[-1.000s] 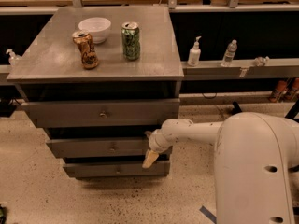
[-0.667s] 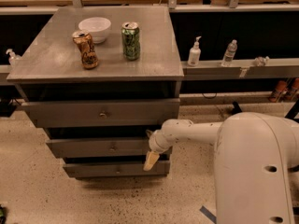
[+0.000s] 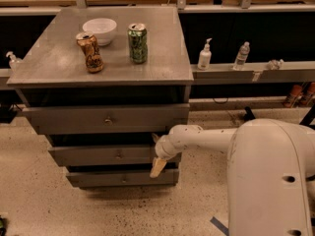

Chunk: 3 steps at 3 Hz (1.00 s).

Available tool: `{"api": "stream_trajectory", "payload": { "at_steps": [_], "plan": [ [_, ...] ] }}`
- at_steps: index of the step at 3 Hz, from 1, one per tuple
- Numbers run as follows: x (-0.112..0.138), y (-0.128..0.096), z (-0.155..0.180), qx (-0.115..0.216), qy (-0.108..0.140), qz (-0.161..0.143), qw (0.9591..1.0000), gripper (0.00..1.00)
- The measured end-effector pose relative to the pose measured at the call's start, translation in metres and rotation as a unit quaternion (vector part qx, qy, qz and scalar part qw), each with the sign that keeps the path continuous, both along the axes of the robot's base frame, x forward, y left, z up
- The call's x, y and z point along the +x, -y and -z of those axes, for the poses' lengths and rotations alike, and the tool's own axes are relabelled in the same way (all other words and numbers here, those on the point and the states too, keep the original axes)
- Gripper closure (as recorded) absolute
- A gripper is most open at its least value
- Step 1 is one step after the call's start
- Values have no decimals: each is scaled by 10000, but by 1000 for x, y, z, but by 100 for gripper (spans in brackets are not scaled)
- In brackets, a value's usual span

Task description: Open middle drawer

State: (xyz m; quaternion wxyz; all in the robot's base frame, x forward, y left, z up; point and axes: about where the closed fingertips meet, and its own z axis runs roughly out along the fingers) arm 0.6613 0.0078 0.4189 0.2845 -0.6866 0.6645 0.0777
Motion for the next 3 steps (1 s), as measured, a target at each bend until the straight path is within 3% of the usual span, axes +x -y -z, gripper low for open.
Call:
{"api": "stream_trajectory", "payload": {
  "at_steps": [1, 2, 3],
  "plan": [
    [-16, -13, 19, -80, -314, -228, 9992, 26],
    [-23, -17, 21, -71, -456, -315, 9984, 49],
    [-24, -17, 14, -71, -458, -315, 9984, 57]
  ]
}}
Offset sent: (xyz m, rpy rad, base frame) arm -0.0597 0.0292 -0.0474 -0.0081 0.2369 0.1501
